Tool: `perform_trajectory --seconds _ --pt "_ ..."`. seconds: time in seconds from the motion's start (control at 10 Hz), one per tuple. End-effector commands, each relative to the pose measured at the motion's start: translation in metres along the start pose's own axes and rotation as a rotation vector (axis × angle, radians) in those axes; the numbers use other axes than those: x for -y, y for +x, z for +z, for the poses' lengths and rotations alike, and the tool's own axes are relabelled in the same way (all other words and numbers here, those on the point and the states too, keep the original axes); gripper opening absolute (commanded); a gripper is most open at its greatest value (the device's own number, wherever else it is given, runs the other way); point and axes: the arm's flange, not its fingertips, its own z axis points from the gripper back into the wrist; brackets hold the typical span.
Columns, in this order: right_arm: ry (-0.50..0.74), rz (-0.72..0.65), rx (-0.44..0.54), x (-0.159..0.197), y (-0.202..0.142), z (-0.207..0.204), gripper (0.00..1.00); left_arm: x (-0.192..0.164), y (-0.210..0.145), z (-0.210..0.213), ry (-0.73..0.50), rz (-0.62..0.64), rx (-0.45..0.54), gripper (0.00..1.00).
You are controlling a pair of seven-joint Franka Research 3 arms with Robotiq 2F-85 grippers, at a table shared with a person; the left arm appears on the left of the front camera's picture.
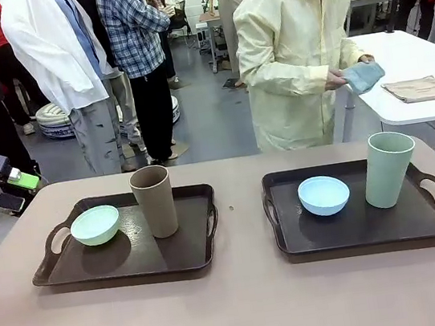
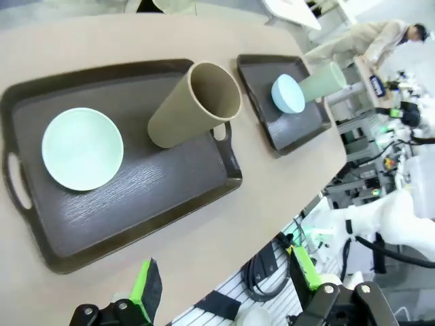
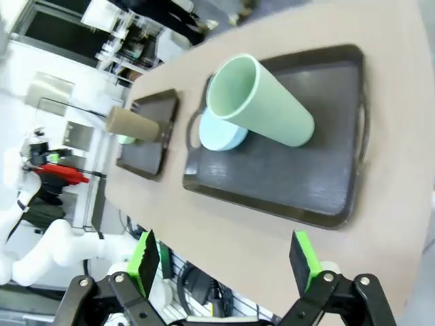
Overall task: Set up a tray with a mat and arrange the tableware.
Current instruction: Pick up the Picnic Bowl and Reusable plastic cup from the Handle tray in front of the human's position and hold them in the air.
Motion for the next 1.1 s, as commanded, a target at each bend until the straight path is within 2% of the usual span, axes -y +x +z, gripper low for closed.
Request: perform_trajectory --seconds 0.0,0.4,1.0 --pt "0.078 0.028 0.008 0.007 0.004 0.001 1.0 -0.008 0.018 -0.004 -0.075 0.028 0.017 1.0" --pt "0.078 0.011 -0.02 0.009 0.01 -0.016 1.0 -0.031 0.02 0.003 -0.172 0.06 0.064 1.0" --pt "0.069 0.013 -0.025 0.008 0.013 -0.019 1.0 -0.057 0.019 0.011 -0.174 0.067 0.019 1.0"
